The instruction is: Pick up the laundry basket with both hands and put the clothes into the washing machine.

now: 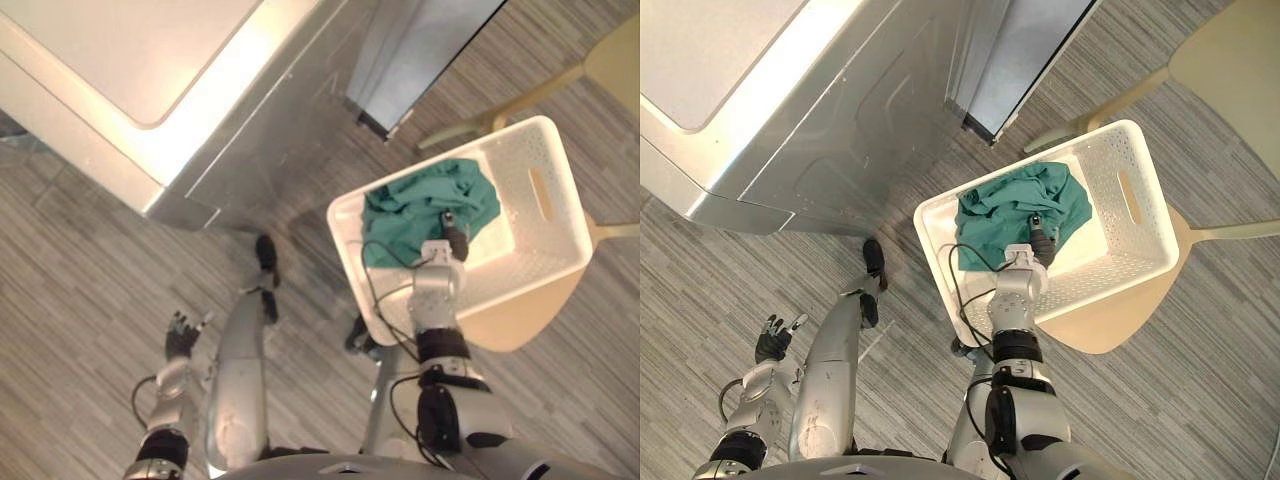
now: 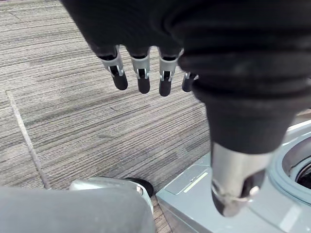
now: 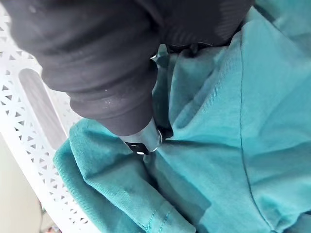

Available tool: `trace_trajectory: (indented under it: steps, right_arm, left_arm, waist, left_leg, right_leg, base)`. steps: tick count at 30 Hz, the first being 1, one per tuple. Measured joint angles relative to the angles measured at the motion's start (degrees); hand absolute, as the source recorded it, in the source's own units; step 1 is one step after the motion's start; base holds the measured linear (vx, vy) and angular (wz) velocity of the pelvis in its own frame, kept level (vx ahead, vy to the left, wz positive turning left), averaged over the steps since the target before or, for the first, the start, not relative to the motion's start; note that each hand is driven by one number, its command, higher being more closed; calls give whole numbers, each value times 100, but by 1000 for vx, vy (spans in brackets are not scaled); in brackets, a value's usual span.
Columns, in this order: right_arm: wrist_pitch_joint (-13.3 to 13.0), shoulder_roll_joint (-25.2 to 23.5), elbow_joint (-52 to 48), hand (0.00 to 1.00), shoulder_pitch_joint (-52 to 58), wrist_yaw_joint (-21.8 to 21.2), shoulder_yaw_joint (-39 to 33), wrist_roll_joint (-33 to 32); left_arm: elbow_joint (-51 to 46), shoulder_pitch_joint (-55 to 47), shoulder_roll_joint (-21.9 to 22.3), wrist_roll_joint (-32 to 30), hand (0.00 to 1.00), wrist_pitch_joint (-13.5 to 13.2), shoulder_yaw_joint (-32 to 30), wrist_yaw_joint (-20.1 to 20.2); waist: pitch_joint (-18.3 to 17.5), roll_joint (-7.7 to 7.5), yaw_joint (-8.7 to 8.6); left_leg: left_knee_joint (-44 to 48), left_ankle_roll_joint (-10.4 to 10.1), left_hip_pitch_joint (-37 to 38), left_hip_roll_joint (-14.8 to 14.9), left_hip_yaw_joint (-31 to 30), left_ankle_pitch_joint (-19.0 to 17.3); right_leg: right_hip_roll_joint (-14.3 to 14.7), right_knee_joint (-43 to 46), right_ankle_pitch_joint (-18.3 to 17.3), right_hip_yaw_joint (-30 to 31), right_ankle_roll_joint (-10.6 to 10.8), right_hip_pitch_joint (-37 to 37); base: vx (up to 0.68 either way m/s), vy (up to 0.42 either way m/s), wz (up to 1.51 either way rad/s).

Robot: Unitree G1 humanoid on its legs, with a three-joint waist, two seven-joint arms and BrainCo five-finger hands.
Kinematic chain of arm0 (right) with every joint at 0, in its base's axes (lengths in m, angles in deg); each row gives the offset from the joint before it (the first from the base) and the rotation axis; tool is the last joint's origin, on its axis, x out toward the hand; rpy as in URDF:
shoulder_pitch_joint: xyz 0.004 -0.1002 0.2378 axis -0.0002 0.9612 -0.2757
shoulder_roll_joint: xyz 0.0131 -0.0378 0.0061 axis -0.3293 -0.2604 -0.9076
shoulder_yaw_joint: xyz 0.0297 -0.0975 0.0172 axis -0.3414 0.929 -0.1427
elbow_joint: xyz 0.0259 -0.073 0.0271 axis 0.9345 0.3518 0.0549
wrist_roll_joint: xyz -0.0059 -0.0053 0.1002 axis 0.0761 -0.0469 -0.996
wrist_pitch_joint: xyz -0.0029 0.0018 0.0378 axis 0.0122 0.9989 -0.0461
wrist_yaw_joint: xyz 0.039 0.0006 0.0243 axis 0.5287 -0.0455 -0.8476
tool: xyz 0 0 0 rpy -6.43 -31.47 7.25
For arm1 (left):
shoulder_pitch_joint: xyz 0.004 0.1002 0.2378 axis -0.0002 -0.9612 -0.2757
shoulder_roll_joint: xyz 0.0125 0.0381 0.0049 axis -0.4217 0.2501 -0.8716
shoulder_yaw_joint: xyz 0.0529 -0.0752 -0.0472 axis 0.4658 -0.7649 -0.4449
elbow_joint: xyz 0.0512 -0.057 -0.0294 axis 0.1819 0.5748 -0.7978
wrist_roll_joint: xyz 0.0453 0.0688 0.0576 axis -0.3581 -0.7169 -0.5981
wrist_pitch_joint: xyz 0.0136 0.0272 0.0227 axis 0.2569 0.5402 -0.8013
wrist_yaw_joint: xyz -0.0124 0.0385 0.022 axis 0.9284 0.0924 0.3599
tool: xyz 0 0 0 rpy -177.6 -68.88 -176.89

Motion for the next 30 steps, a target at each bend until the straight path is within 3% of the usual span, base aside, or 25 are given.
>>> trace_trajectory:
  steps: [7, 11, 17, 27, 30]
  right_arm:
    - [-290, -568, -823, 100, 307, 3, 297, -603]
    - [-596, -597, -1564, 100, 486, -8, 517, -746]
    - [-835, -685, -2708, 100, 799, -98, 1017, -839]
    - [-841, -717, -3608, 100, 811, -513, 1637, -815]
    - [-808, -519, -3691, 100, 1082, -554, 1633, -815]
  left_arm:
    - [-82, -10, 167, 60, 0, -21, 169, 17]
    - [-83, -158, 134, 51, 0, -20, 237, 26]
    - [4, -313, 131, -62, 0, -12, 279, 92]
    - [193, -542, 32, -316, 0, 98, 484, 296]
    - [180, -706, 32, -401, 0, 142, 491, 301]
  waist:
    - [127, 46, -41]
    - [158, 47, -130]
    - [187, 51, -264]
    - [159, 48, -371]
    - [-80, 46, -374]
  left_leg:
    - [-167, 3, 555, -37, 140, -2]
    - [-322, -8, 882, -75, 176, 6]
    - [-480, -24, 1523, -203, 160, 15]
    - [-786, -57, 2613, -353, 104, 25]
    - [-1015, -89, 2839, -465, -22, 59]
  right_leg:
    - [-77, -37, -70, 9, -10, 462]
    - [-88, -117, -102, -12, 0, 753]
    - [-197, -224, -194, -151, 96, 1437]
    - [-222, -581, -298, -360, 165, 2619]
    - [-200, -864, -276, -571, 219, 2990]
  base:
    - [55, -105, 3]
    - [47, -119, 3]
    - [81, -117, 10]
    - [55, -100, 7]
    - [88, -49, 23]
